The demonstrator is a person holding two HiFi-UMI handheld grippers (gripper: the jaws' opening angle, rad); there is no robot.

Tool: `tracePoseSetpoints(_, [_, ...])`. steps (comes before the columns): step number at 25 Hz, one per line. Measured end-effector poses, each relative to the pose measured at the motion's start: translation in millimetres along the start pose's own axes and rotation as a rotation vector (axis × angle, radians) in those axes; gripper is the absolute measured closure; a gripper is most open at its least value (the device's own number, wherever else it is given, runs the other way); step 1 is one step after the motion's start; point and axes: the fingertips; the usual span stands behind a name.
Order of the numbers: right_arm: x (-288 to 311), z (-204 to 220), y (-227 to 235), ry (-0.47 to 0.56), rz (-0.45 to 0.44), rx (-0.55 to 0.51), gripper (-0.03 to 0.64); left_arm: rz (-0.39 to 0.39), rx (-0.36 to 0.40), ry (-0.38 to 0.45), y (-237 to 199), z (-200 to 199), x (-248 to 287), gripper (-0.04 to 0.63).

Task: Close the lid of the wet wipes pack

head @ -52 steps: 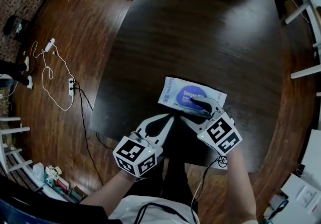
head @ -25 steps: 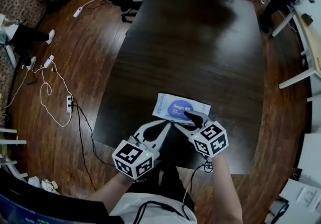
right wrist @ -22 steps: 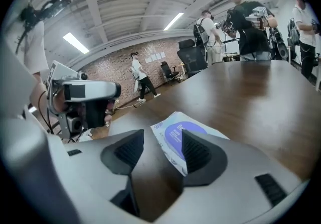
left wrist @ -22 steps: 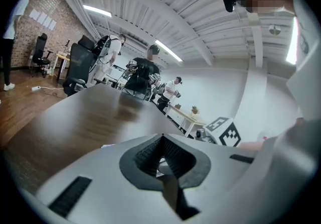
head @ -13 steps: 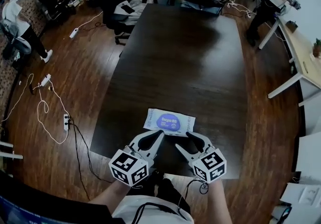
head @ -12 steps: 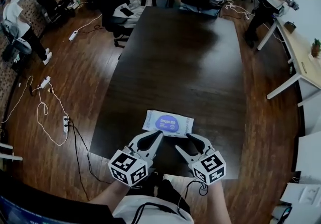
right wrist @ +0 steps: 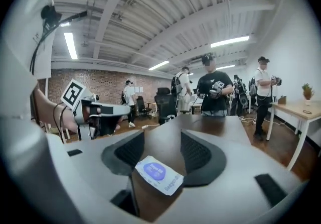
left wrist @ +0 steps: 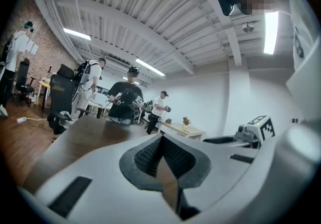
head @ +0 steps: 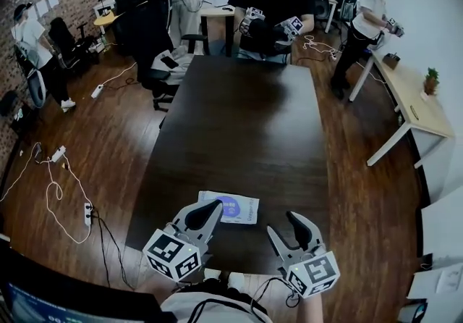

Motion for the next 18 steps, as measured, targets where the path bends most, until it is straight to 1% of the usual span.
tracePoseSetpoints(1, [-8, -11, -2, 0.039, 0.007, 0.006, 0.385, 0.003, 0.015, 0.01, 1, -7, -3, 0.598])
tracePoseSetpoints(2, [-17, -19, -3, 0.077, 0.017, 0.01, 0.415, 0.004, 0.025, 0.018, 3, -14, -7, 0.598])
tracePoseSetpoints(3, [-27, -27, -4, 0.11, 0.029, 0.013, 0.532, 0.004, 0.03, 0.027, 4, -20, -12, 0.598])
tracePoseSetpoints(4, [-35, -33, -5, 0.133, 0.037, 0.016, 0.611, 0.003, 0.031, 0.038, 5, -27, -16, 0.598])
tracePoseSetpoints(6, [-46, -40, -5, 0.155, 0.041, 0.017, 0.611, -0.006, 0.037, 0.061, 5, -36, -23, 0.597])
tracePoseSetpoints(9, [-59, -39, -5, 0.164, 0.053, 0.028, 0.611, -0.036, 0.043, 0.042, 7, -45, -35, 0.598])
tracePoseSetpoints(13, [-69, -34, -5, 0.172, 0.046, 0.046, 0.611, -0.053, 0.039, 0.038, 14, -38, -48, 0.598])
tracePoseSetpoints(18, [-85, -20, -4, 0.158, 0.025, 0.051, 0.611, -0.09, 0.043, 0.012, 37, -35, -59, 0.597])
Point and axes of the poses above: the fingertips, and each gripper's own axes: x forward along the fingers, y to its right, z out of its underside, and after that the axes turned 14 degrees about x, right-handed
